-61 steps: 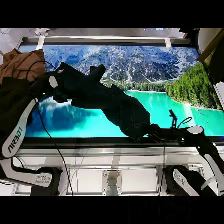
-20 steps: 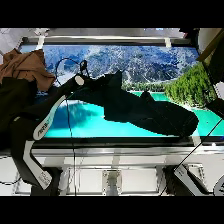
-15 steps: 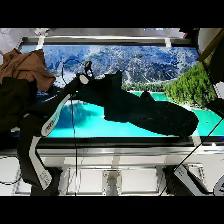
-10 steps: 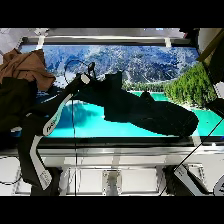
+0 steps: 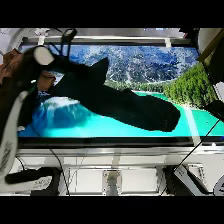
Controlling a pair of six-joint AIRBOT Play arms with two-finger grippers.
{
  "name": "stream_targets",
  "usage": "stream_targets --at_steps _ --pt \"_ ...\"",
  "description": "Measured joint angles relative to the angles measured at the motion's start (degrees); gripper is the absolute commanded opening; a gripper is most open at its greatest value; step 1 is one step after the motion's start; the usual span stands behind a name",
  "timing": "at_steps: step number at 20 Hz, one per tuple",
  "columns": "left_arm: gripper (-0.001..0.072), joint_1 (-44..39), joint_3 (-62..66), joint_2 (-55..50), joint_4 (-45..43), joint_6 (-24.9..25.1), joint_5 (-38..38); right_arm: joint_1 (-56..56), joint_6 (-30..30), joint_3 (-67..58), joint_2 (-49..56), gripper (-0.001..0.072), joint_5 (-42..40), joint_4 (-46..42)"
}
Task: Fold the clothes and pants, and hang the long-sleeved shirts on hangers.
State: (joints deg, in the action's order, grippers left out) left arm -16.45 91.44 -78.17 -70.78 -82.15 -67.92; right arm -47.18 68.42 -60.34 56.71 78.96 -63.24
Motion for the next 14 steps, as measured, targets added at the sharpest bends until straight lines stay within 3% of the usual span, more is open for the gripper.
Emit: stream_targets --at_steps 3,6,7,8,9,12,14 --pt "0.0016 -2.03 -12.74 12.92 -4.7 -5.57 -8.41 0.0 -0.04 0.0 0.0 0.0509 1.05 -0.02" --pt "0.0029 -4.96 -32.46 25.05 -6.78 -15.15 -11.17 0.0 -0.2 0.0 0.0 0.051 1.55 -0.02" --pt "0.0207 -5.84 -39.39 28.61 -6.99 -18.62 -10.56 0.0 -0.26 0.0 0.0 0.0511 1.6 -0.02" --pt "0.0538 -6.47 -45.99 32.06 -7.19 -22.32 -8.9 0.0 -0.31 0.0 0.0 0.0512 1.62 -0.02" --pt "0.0705 -6.82 -51.3 34.99 -7.21 -25.46 -7.02 0.0 -0.42 -0.02 0.0 0.0512 1.66 -0.02" --pt "0.0714 -6.58 -57.7 41.0 -7.5 -30.64 1.7 0.0 -0.5 0.0 0.0 0.0512 1.49 0.0" --pt "0.0702 -4.79 -57.22 42.91 -12.37 -32.81 8.26 0.0 -0.57 0.0 0.0 0.0512 1.01 0.02"
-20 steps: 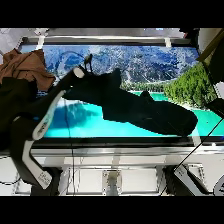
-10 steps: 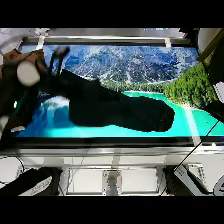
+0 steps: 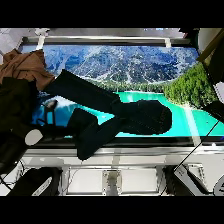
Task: Fold the clothes and pants, and hang the long-sleeved shirts on hangers.
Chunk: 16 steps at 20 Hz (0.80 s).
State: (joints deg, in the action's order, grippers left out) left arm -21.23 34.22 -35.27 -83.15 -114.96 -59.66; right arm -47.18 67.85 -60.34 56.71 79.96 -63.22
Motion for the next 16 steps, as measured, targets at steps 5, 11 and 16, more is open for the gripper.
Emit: stream_targets --at_steps 5,11,16 --pt "0.0701 13.18 2.99 -5.84 -6.12 -0.46 6.54 0.0 -0.98 -0.02 0.0 0.0512 -0.55 0.02" --pt "0.0701 25.86 11.67 -29.79 16.83 27.63 4.46 0.0 -1.38 0.0 0.0 0.0511 -0.98 0.04" --pt "0.0699 28.48 24.61 -48.81 24.85 42.03 -2.45 0.0 -1.42 -0.02 0.0 0.0511 -0.07 0.04"
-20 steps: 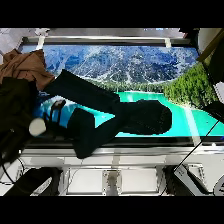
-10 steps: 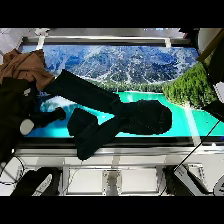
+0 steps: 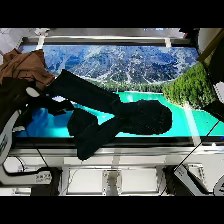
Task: Fold the clothes and pants, and hang the long-sleeved shirts on hangers.
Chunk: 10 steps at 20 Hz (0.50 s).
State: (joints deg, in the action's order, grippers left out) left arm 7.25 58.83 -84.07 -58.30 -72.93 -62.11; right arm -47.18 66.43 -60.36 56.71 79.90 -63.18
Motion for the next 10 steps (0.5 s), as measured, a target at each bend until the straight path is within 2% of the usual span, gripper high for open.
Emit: stream_targets --at_steps 4,10 --pt "0.0684 0.42 6.6 -6.95 1.77 6.23 -2.99 0.0 -0.02 0.02 0.0 0.0511 1.09 0.02" --pt "0.0682 -1.2 9.03 -10.99 2.73 13.16 -7.61 0.0 0.0 0.02 0.0 0.0511 1.4 0.02"
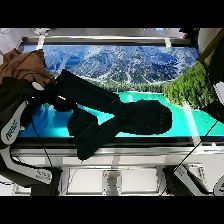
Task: Fold the clothes and pants, and hang the long-sleeved shirts on hangers.
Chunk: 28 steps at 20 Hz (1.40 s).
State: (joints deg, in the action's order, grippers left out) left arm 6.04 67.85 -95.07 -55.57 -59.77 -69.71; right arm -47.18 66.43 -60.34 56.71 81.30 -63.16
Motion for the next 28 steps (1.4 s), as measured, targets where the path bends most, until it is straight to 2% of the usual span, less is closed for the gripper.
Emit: stream_targets --at_steps 1,2,4,5,10,13,19,23,26,27,28 --pt "0.0672 -0.79 0.11 -0.28 0.22 0.87 -0.48 0.0 0.0 0.0 0.0 0.0511 0.04 0.02" --pt "0.0543 -1.73 0.24 -0.52 0.37 1.73 -0.81 0.0 0.0 -0.02 0.0 0.0511 0.07 0.02" --pt "0.0166 -3.34 0.55 -0.87 0.11 3.04 -1.09 0.0 0.0 0.0 0.0 0.0511 0.07 0.04" --pt "0.002 -3.96 0.9 -0.87 0.33 3.43 -1.38 0.0 0.0 0.0 0.0 0.0511 0.09 0.04" --pt "0.0017 -4.68 3.02 0.26 0.26 4.24 -1.77 0.0 -0.26 1.05 0.0 0.0511 0.11 -0.24" --pt "0.0017 -3.56 3.76 3.91 -1.42 3.37 -1.9 0.02 -2.01 6.95 0.0 0.0512 0.13 0.37" --pt "0.0017 0.98 4.13 15.87 -17.31 -6.21 -3.89 5.77 -5.57 22.03 1.79 0.0512 -7.76 4.07" --pt "0.0017 4.76 4.17 22.56 -26.71 -12.26 -5.11 13.75 -6.64 25.07 7.17 0.0512 -15.15 5.86" --pt "0.0017 7.56 4.17 25.49 -30.18 -14.03 -7.04 17.0 -7.43 25.77 12.28 0.0512 -18.73 6.45" --pt "0.0017 8.31 4.17 25.99 -30.93 -14.47 -7.37 17.55 -8.22 25.83 13.79 0.05 -19.17 7.67" --pt "0.0017 8.79 4.17 26.36 -31.3 -14.82 -7.82 17.94 -9.16 25.9 14.97 0.0377 -19.3 9.14"
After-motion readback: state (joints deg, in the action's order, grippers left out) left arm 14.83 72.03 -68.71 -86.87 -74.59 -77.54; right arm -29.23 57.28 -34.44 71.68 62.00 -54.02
